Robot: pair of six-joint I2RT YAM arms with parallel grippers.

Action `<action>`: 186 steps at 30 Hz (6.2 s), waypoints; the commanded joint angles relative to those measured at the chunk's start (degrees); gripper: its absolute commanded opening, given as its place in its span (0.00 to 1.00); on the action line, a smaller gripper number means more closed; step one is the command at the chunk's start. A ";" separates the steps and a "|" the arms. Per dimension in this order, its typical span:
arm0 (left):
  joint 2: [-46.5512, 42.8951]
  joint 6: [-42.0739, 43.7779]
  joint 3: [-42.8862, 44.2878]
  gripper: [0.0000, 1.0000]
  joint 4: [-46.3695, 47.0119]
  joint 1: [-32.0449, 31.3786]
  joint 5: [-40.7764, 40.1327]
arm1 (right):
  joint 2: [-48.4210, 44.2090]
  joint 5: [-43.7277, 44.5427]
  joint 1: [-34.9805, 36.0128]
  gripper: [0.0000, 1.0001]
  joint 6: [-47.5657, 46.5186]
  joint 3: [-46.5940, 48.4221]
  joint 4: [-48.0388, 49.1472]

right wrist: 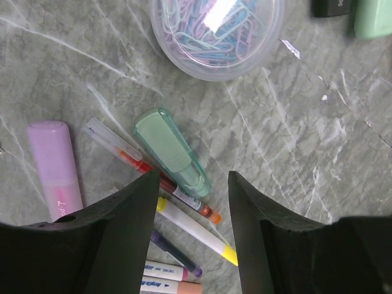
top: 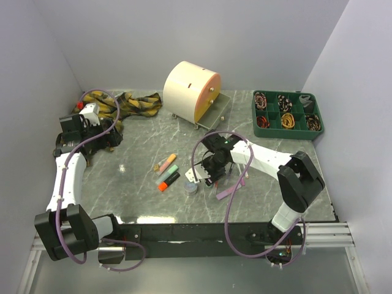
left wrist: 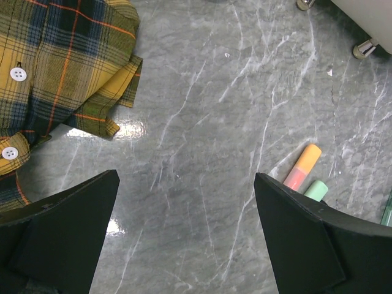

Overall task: Sort the stationery into containers
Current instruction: Pick up the stationery from the center of the board, then place the stationery in the drawer, then pick up the stationery from the center of the board.

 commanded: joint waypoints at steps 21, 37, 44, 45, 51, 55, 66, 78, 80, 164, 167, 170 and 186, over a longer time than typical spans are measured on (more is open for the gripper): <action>-1.13 -0.84 0.85 1.00 0.77 0.31 0.64 | 2.54 4.37 3.18 0.55 -0.09 -7.07 7.05; 1.24 -1.27 1.99 0.99 1.56 0.31 1.61 | -0.89 1.65 3.18 0.12 5.71 -0.57 4.15; 3.27 -0.41 3.04 0.99 1.40 0.31 4.85 | 5.17 3.14 3.18 0.16 11.32 0.48 7.48; 4.14 0.13 3.22 0.99 0.87 0.40 6.51 | 5.78 3.23 3.09 0.16 11.94 0.83 7.75; 7.84 1.45 4.36 0.99 -3.36 -0.65 10.48 | 6.84 3.58 3.09 0.34 12.65 1.01 10.04; 7.92 0.92 4.45 0.99 -2.22 -0.74 10.31 | 8.51 3.93 3.09 0.39 13.18 1.54 9.51; 9.16 0.48 4.98 0.99 -2.04 -0.74 9.69 | 10.45 4.11 2.04 0.12 15.19 3.03 8.81; 10.47 -0.22 7.79 0.99 -0.37 -0.74 11.45 | -2.40 1.30 -5.60 0.04 25.03 18.75 2.47; 10.91 -0.75 8.23 1.00 -0.02 -0.65 11.80 | -0.64 0.51 -10.08 0.02 33.10 23.76 6.07; 10.56 11.20 8.67 0.99 -8.54 -11.81 5.13 | -15.02 -9.87 -34.88 0.53 96.33 0.61 30.07; 11.00 9.54 7.71 0.99 -7.85 -12.69 3.02 | -21.53 -9.16 -34.97 0.53 95.71 -6.25 31.56; 12.05 5.15 6.65 0.99 -6.09 -12.78 0.12 | -27.24 -8.82 -34.97 0.53 93.87 -11.44 31.14; 15.83 -6.37 2.87 0.99 -3.80 -12.96 -1.47 | -45.80 -9.86 -34.88 0.55 83.15 -21.31 24.10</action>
